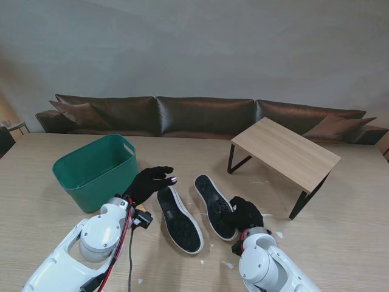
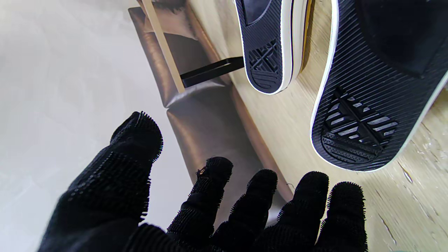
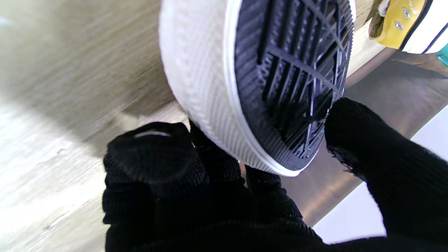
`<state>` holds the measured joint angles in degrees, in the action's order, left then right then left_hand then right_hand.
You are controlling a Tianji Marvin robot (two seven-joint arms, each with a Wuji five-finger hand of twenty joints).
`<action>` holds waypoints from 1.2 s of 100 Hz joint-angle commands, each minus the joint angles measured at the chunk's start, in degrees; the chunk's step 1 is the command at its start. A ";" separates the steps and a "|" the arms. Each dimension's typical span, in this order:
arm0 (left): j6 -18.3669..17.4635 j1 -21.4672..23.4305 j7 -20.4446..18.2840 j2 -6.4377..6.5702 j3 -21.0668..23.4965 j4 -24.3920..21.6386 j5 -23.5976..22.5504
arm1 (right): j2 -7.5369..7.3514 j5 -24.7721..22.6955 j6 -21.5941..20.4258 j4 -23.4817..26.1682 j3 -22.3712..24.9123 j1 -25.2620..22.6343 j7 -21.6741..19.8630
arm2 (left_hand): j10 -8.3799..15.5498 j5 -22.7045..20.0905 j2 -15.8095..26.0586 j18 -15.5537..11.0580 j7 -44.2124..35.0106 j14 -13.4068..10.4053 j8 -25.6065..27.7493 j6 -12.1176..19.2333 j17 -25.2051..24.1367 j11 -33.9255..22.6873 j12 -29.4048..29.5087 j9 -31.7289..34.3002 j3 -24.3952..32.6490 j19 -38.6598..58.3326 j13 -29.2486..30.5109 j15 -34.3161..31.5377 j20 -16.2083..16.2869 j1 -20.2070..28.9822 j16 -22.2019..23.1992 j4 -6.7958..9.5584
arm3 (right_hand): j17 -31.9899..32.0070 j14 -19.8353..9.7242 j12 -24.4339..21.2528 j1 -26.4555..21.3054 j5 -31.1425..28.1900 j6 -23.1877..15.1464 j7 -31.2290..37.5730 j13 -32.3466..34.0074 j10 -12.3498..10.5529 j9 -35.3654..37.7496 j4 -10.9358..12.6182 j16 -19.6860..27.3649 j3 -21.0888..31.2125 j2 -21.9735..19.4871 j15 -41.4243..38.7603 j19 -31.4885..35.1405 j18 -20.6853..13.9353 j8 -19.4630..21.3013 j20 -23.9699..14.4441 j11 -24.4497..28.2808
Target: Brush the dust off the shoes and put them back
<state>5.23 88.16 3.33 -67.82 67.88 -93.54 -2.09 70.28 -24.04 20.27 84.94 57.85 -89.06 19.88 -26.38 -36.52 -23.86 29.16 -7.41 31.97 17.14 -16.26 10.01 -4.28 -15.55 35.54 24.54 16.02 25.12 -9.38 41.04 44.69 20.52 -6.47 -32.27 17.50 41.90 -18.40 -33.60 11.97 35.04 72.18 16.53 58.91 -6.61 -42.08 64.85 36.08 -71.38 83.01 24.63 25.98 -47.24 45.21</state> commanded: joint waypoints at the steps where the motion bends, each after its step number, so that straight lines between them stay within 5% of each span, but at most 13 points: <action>1: 0.18 0.00 -1.23 -0.06 0.02 0.01 0.19 | 0.08 -0.17 -0.29 0.44 -0.22 0.08 -0.98 | 0.15 -0.21 1.28 -1.63 0.22 -0.14 0.30 0.89 0.66 -0.12 -0.55 1.36 -1.24 -1.36 -0.74 0.25 0.90 0.41 0.63 2.18 | -0.74 1.21 -1.25 2.32 2.93 -1.50 0.70 -1.41 -1.65 -1.34 1.23 0.42 -1.68 -1.91 0.77 -1.07 -1.75 -1.87 1.37 -1.39; 57: 0.16 0.14 -1.24 -0.01 0.09 -0.04 -0.16 | 0.11 -1.99 -0.20 1.23 -0.32 0.82 0.09 | 0.31 -0.36 1.48 -1.66 0.17 -0.15 0.37 1.21 0.53 -0.05 -0.53 1.20 -1.80 -1.38 -0.96 0.35 0.87 0.52 0.58 2.24 | 4.70 2.26 -3.35 4.22 6.99 -3.64 3.53 -10.54 -2.33 -8.90 1.75 2.30 -5.10 -3.72 10.91 -6.59 -0.96 -4.12 3.40 -3.39; 77: 0.31 0.26 -1.33 0.04 0.12 -0.11 -0.33 | -0.10 -4.23 -0.81 2.65 0.51 0.58 1.29 | 0.59 -0.52 1.43 -1.74 0.09 -0.25 0.42 1.42 0.45 -0.07 -0.54 1.26 -1.93 -1.40 -1.08 0.43 0.88 0.64 0.56 2.25 | 6.25 1.43 -4.03 4.09 3.93 -6.95 4.45 -15.09 -2.17 -14.02 1.87 2.58 -5.86 -4.20 13.43 -7.44 -1.58 -3.58 3.66 -4.28; 106: 0.66 0.58 -1.94 0.22 0.02 -0.33 -0.54 | -1.20 -6.22 -4.97 9.15 5.10 -2.82 0.82 | 1.88 -0.66 1.58 -2.42 0.01 -1.01 0.47 1.89 -0.55 0.03 -0.50 0.79 -2.31 -1.61 -2.12 1.07 0.95 0.63 0.38 2.23 | 9.72 1.01 -4.73 3.91 -1.95 -8.33 4.35 -20.37 -2.94 -18.17 1.96 2.42 -7.14 -4.53 14.91 -9.12 -2.48 0.68 3.53 -4.36; 120: 1.15 1.14 -2.15 0.37 -0.03 -0.97 -1.09 | -2.28 -5.69 -10.98 11.54 8.70 -4.51 -2.42 | 2.14 -0.87 1.64 -2.72 -0.09 -1.37 0.52 1.86 -1.09 0.05 -0.49 0.66 -2.48 -1.67 -2.41 1.34 1.10 0.67 0.34 2.25 | 14.64 0.12 -7.13 3.54 -2.80 -10.91 0.58 -26.94 -5.38 -20.36 2.13 8.10 -8.60 -5.07 29.50 -20.46 -3.18 5.42 7.97 -8.91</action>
<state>5.95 88.68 2.42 -67.50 67.91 -93.76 -2.80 69.01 -29.97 10.92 95.58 65.89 -93.12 18.07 -25.72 -36.55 -23.85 28.96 -7.41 31.58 17.27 -16.22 9.78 -4.27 -15.55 35.55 23.62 16.01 24.84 -9.38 41.04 44.69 20.53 -6.47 -29.94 18.75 36.61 -15.66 -34.73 3.33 37.30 48.17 13.76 40.68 -6.52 -36.90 57.79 33.21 -47.93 68.31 23.83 29.50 -42.80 39.22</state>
